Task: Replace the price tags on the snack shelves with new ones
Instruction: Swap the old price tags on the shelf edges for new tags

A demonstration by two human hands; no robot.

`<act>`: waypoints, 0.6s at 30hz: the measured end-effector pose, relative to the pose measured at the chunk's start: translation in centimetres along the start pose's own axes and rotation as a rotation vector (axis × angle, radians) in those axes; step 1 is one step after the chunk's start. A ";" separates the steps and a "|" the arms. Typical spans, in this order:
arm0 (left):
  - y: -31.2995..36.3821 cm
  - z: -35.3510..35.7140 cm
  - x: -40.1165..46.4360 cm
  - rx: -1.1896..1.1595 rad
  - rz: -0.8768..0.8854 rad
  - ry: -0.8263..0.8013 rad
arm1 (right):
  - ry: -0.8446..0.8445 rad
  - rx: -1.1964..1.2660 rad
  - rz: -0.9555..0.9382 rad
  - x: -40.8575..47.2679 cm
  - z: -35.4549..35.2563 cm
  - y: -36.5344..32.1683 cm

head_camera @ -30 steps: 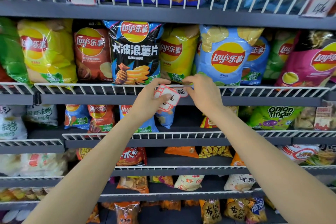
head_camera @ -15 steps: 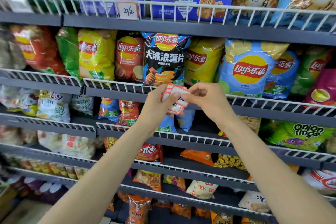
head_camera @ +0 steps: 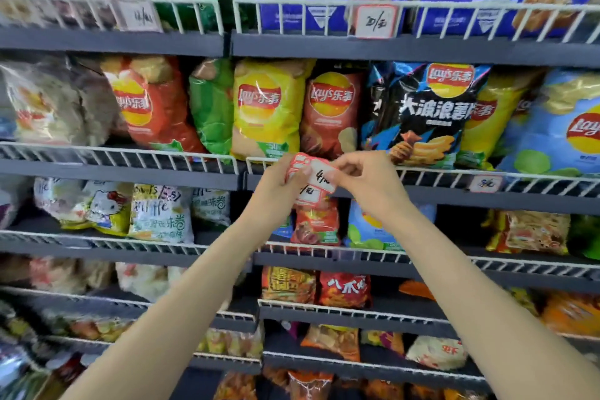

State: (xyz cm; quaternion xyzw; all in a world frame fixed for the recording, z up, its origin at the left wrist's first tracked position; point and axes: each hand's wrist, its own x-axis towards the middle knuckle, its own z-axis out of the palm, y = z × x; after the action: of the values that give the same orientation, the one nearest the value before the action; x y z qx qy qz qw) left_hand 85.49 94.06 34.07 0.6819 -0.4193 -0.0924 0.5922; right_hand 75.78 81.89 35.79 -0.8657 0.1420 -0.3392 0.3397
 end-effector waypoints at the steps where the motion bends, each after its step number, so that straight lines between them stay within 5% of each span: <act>1: -0.5 -1.8 0.3 -0.002 -0.019 -0.027 | 0.019 -0.002 0.016 0.4 1.6 -0.8; 7: -3.2 -10.2 1.8 0.020 0.021 -0.122 | 0.103 -0.025 0.097 2.2 8.6 -5.5; 18: -5.6 -16.9 0.5 -0.018 -0.011 -0.043 | 0.146 0.085 0.165 2.7 14.8 -9.7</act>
State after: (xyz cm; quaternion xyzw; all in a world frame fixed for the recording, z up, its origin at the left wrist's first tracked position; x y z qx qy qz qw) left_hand 98.89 105.73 34.01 0.6768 -0.4273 -0.1141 0.5885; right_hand 87.98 94.95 35.75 -0.8089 0.2223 -0.3779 0.3916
